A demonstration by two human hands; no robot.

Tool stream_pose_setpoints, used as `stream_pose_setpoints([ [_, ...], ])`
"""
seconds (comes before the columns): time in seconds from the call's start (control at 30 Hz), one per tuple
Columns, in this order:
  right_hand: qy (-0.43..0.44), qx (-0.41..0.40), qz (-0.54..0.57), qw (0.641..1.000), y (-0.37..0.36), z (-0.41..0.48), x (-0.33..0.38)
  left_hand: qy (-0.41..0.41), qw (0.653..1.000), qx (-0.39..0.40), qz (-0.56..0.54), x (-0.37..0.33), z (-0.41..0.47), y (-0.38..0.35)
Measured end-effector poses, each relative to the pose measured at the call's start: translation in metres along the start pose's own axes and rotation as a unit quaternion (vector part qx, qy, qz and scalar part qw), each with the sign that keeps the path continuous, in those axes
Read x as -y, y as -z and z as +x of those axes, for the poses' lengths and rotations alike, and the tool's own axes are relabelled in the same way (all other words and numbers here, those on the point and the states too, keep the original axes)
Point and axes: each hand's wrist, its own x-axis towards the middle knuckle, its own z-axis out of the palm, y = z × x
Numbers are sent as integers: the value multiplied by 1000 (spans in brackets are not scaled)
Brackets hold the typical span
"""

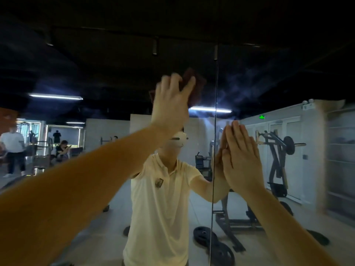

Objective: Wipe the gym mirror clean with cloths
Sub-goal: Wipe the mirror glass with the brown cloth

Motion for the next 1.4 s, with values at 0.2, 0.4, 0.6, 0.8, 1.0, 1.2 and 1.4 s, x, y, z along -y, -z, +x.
stream_pose_setpoints([
  [0.2, -25, 32, 2, 999, 4, -4, 5, -223, 965, 117, -70, -31, -167, 5],
  [0.4, -80, 46, 20, 996, 3, -1, 17, -362, 917, 168, 20, 65, -147, 38],
  [0.6, -130, 12, 17, 991, -9, -2, 34, 82, 990, 18, 113, 164, -62, 66],
  [0.8, -144, 7, 18, 989, -22, -13, 53, 74, 996, 48, -8, 98, -197, 47],
  [1.0, -137, 24, 19, 990, -17, -20, 59, -388, 884, 249, 74, 113, -207, 75],
  [1.2, -114, 44, -1, 992, -13, -29, 58, 149, 985, 24, 79, 195, -105, 82],
  [1.4, -70, 39, 42, 996, -11, -44, 52, 66, 998, 15, 10, 69, -155, 33],
])
